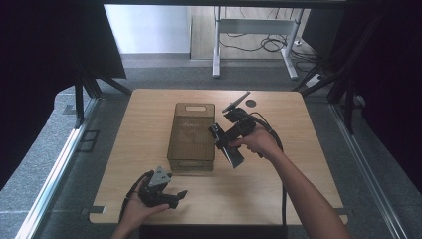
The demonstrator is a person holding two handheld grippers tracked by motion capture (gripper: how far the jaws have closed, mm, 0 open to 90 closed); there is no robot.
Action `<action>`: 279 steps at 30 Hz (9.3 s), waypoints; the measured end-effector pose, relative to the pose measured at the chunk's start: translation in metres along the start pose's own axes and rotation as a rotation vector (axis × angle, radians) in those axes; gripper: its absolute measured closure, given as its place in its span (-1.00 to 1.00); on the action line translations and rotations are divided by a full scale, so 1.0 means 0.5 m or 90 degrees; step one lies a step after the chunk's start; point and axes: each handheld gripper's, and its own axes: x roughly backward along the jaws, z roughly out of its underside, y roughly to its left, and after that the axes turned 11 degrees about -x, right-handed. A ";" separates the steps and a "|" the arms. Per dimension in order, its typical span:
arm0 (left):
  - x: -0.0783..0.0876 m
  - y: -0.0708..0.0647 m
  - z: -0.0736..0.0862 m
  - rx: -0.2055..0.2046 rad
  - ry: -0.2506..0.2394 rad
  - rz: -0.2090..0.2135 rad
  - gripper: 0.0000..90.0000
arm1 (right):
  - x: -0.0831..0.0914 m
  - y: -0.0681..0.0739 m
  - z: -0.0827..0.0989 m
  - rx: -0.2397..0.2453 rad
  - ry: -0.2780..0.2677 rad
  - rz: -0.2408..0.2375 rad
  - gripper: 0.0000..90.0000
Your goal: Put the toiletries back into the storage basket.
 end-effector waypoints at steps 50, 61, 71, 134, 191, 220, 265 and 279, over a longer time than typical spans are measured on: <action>-0.007 -0.004 0.000 -0.004 0.000 0.010 -0.56 | -0.129 0.053 -0.162 -0.055 0.025 -0.007 0.02; -0.008 -0.005 0.000 -0.007 0.003 0.012 -0.56 | -0.152 0.060 -0.172 -0.055 0.026 -0.003 0.02; -0.011 -0.006 0.000 -0.008 0.005 0.014 -0.56 | -0.166 0.055 -0.181 -0.065 0.024 0.004 0.02; -0.018 -0.016 -0.005 -0.018 0.006 0.020 -0.56 | -0.246 0.078 -0.208 -0.089 0.041 0.007 0.02; -0.049 -0.036 -0.003 -0.049 0.050 0.045 -0.57 | -0.279 0.086 -0.200 -0.065 0.051 0.016 0.02; -0.040 -0.034 -0.006 -0.048 0.040 0.041 -0.57 | -0.251 0.059 -0.206 -0.179 0.000 0.001 0.03; -0.037 -0.036 -0.009 -0.052 0.035 0.045 -0.57 | -0.348 0.060 -0.164 -0.317 -0.007 0.017 -0.07; -0.041 -0.039 -0.010 -0.052 0.039 0.047 -0.57 | -0.274 0.070 -0.166 -0.254 -0.047 0.026 -0.10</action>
